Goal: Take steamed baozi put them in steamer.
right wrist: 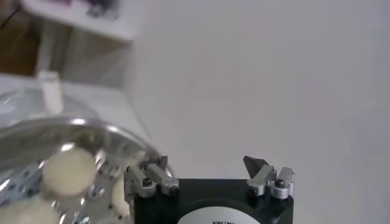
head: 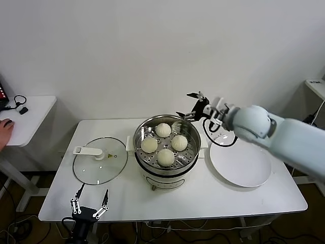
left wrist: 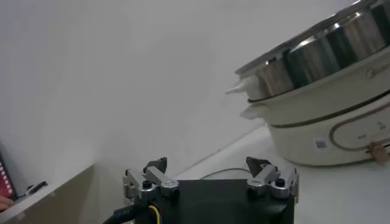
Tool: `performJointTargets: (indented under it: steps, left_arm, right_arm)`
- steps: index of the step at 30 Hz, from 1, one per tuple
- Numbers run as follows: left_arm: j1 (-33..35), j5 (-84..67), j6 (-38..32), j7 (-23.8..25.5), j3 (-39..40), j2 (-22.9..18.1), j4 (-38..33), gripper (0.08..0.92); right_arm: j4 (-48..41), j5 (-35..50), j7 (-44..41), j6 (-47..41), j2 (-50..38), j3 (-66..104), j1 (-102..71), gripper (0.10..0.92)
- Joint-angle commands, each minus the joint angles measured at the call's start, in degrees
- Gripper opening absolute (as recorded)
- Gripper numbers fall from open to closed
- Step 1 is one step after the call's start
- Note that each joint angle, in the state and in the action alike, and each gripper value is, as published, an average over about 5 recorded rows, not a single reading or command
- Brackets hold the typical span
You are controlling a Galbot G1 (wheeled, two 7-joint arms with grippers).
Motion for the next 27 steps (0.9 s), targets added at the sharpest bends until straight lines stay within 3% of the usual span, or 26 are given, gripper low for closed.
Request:
performJointTargets:
  steps: [1,8,15,27]
  left_arm:
    - [-0.1,-0.7,0.1,-0.1,-0.1,-2.8,-0.5,0.823]
    - [-0.2,-1.8,0.3,-0.9,-0.1,-2.8,-0.3,0.823]
    - [-0.6,-2.5,-0.3,-2.2,0.4,-2.8,0.9,0.823]
    - [-1.1,-2.4,-1.1,-2.5,0.8,-2.8,1.4,0.823]
  right_arm:
    - [13.0,-13.0,12.1,14.5,1.2,64.5,-68.2,0.823]
    - [12.8,-25.7,6.1,28.7,23.7,81.9,-90.9,0.823]
    - [12.0,-29.3,1.8,46.2,41.8,84.5,-101.6,0.823]
    - [8.0,-30.0,1.3,57.0,48.6,81.3,-107.5,0.823]
